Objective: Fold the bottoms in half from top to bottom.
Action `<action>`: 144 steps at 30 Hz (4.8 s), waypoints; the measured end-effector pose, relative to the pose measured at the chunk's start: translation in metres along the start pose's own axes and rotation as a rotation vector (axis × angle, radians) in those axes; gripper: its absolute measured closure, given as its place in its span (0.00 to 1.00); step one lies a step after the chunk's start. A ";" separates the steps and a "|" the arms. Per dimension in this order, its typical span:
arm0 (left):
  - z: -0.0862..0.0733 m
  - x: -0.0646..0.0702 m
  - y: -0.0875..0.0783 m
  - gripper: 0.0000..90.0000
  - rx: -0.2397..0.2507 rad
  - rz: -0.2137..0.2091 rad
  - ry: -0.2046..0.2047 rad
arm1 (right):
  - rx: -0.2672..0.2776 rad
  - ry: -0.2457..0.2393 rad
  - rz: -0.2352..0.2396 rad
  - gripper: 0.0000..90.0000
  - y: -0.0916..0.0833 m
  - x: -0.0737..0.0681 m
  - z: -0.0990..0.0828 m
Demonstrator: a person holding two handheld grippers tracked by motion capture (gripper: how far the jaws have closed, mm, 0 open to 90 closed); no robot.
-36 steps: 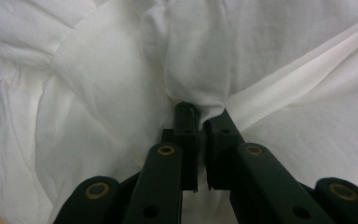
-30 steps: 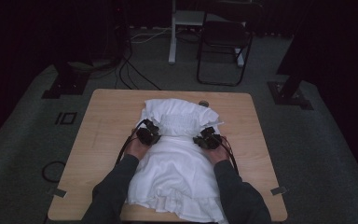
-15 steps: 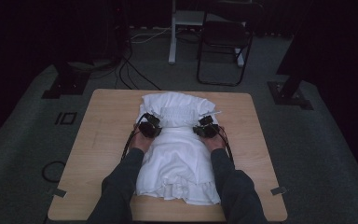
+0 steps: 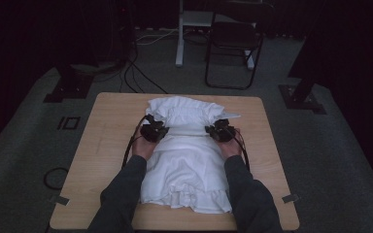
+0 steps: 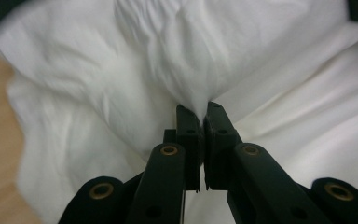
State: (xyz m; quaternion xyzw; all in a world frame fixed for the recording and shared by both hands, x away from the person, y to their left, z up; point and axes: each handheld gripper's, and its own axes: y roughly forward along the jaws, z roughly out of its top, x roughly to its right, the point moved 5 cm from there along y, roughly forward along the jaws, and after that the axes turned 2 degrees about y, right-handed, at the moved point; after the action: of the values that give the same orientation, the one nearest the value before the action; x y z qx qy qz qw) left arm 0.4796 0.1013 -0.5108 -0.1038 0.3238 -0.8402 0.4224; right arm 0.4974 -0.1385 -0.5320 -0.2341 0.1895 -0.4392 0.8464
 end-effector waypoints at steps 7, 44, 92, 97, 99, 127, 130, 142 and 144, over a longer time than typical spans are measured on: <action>0.034 0.020 -0.069 0.96 0.208 -0.053 0.029 | 0.185 -0.038 0.029 0.95 -0.058 -0.008 0.027; -0.038 0.006 0.018 0.98 -0.181 -0.103 -0.132 | -0.097 0.029 -0.050 0.94 -0.012 0.005 -0.030; -0.041 0.046 -0.010 0.69 -0.023 -0.239 0.061 | -0.039 0.004 0.124 0.71 -0.026 -0.016 -0.038; -0.027 0.028 0.004 0.67 -0.019 -0.133 0.048 | -0.089 -0.068 0.116 0.76 -0.021 -0.025 -0.049; -0.022 0.014 0.019 0.66 -0.044 -0.053 0.051 | -0.040 -0.015 0.066 0.71 -0.020 -0.014 -0.035; -0.036 -0.074 0.011 0.32 -0.076 0.129 -0.282 | -0.016 0.221 -0.122 0.49 -0.004 0.064 -0.013; -0.045 -0.090 0.028 0.31 -0.120 0.162 -0.361 | -0.053 0.276 -0.122 0.46 0.015 0.077 -0.012; -0.060 -0.091 0.045 0.81 -0.145 0.008 -0.405 | -0.165 0.290 -0.074 0.76 0.046 0.075 -0.020; -0.060 -0.089 0.043 0.91 -0.135 -0.029 -0.417 | -0.173 0.288 -0.059 0.94 0.045 0.074 -0.020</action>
State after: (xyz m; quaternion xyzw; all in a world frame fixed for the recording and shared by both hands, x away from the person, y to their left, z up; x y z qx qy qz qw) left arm 0.5357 0.1795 -0.5757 -0.3081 0.2833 -0.7828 0.4604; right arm 0.5566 -0.1816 -0.5825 -0.2464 0.3389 -0.4749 0.7739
